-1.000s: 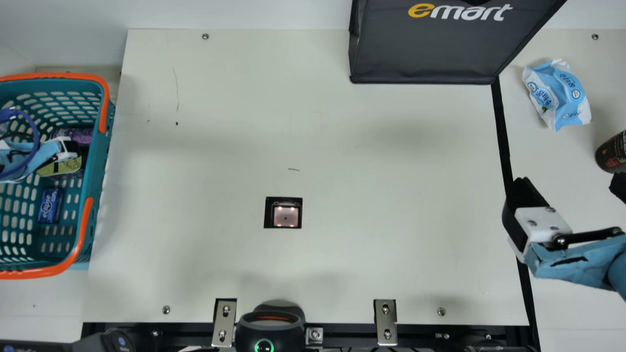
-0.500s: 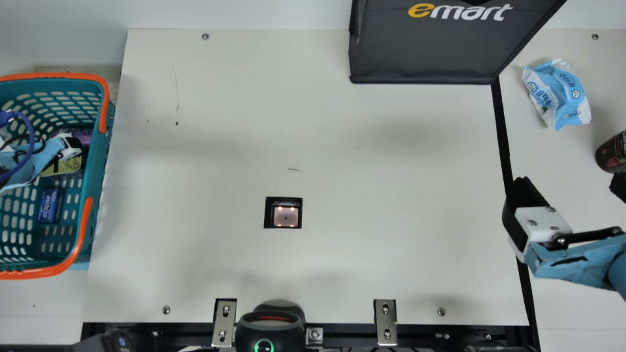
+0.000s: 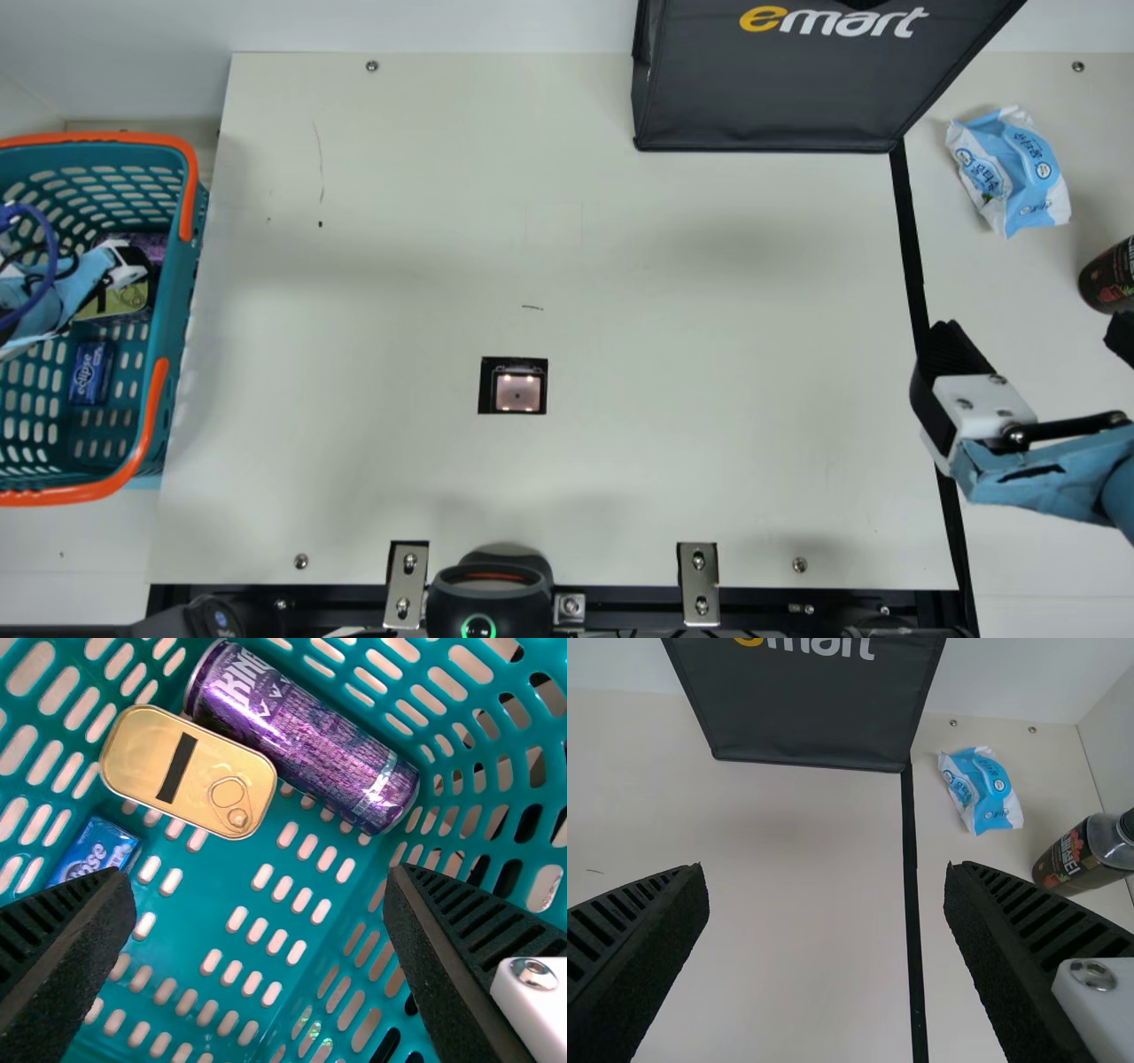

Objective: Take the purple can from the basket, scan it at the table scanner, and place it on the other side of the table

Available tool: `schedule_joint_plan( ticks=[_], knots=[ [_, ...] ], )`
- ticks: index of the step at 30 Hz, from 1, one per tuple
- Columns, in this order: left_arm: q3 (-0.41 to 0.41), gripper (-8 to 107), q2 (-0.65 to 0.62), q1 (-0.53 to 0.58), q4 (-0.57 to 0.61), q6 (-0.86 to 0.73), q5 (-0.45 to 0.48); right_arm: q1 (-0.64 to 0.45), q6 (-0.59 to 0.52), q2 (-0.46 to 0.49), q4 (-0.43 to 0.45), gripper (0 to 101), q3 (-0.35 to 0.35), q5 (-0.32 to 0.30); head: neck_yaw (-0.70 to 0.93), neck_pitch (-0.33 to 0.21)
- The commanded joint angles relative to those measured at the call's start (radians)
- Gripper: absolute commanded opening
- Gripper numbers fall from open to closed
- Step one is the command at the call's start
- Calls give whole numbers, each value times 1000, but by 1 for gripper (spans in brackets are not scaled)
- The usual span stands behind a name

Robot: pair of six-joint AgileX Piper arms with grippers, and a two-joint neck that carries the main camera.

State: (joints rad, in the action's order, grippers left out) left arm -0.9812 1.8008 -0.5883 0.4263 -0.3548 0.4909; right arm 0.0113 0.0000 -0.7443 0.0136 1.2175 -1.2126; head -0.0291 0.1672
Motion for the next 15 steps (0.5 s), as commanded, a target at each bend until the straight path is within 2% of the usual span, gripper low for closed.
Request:
schedule_joint_plan(
  ticks=[1, 9, 15],
  knots=[
    [3, 90, 7, -4, 41, -15, -9, 0, 0, 0, 0, 95, 0, 0, 2, -29],
    [17, 90, 43, 7, 176, -40, -71, 0, 0, 0, 0, 95, 0, 0, 2, -29],
    [35, 90, 65, 40, 230, 20, -154, 0, 0, 0, 0, 95, 0, 0, 2, -29]
  ],
)
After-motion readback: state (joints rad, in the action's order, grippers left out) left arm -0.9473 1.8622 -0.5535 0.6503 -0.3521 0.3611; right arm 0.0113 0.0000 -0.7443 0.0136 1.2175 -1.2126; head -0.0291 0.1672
